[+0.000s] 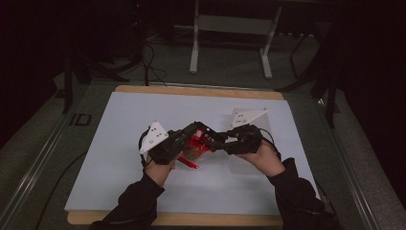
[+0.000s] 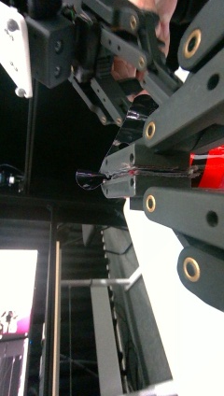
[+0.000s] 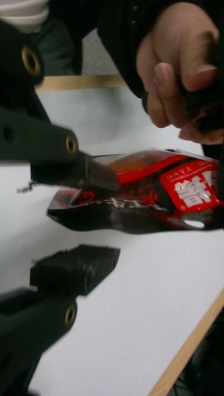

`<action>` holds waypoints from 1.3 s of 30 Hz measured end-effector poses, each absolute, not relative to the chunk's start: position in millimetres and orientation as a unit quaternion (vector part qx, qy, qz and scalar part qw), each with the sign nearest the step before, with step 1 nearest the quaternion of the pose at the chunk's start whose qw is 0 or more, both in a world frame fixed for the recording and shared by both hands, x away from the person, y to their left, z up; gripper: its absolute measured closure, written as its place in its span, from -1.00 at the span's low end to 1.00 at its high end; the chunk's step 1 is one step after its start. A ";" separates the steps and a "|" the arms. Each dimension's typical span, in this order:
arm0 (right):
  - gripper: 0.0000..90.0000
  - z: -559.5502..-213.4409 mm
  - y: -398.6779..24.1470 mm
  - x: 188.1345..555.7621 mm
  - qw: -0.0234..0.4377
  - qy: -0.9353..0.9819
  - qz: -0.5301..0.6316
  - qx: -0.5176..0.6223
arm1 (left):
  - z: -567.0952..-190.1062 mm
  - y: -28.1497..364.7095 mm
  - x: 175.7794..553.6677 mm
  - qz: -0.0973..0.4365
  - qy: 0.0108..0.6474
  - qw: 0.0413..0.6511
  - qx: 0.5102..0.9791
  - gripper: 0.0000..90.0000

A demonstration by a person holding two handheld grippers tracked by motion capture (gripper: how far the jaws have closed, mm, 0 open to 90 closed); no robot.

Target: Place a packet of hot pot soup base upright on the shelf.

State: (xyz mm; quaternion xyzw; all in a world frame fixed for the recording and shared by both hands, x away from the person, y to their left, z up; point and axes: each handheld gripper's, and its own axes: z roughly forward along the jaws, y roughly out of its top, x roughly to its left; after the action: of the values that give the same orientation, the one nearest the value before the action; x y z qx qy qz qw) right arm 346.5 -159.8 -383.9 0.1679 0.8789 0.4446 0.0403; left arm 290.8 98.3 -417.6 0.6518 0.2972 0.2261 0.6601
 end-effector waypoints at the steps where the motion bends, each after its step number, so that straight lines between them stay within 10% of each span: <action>1: 0.50 -384.0 -159.6 346.7 0.039 0.880 0.443 0.166 | -417.6 97.8 290.7 0.225 0.297 0.660 0.652 0.99; 8: 0.98 -381.7 -161.5 348.8 0.021 0.888 0.433 0.156 | -417.0 98.1 291.3 0.221 0.292 0.665 0.651 0.98; 19: 1.00 -370.9 -165.8 351.9 0.030 0.900 0.414 0.136 | -415.3 103.1 294.9 0.215 0.272 0.670 0.657 0.75; 31: 1.00 -355.5 -179.6 358.0 0.069 0.898 0.419 0.115 | -408.5 115.9 288.3 0.187 0.254 0.674 0.668 -0.57; 39: 1.00 -334.8 -195.6 361.9 0.093 0.906 0.403 0.091 | -411.9 138.5 277.1 0.192 0.261 0.638 0.698 -0.95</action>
State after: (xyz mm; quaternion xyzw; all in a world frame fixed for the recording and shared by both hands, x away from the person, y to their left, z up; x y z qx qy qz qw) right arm 361.9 -195.6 -334.8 0.0908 0.9058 0.4033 0.0926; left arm 277.1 138.5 -411.9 0.6985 0.2610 0.1916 0.6382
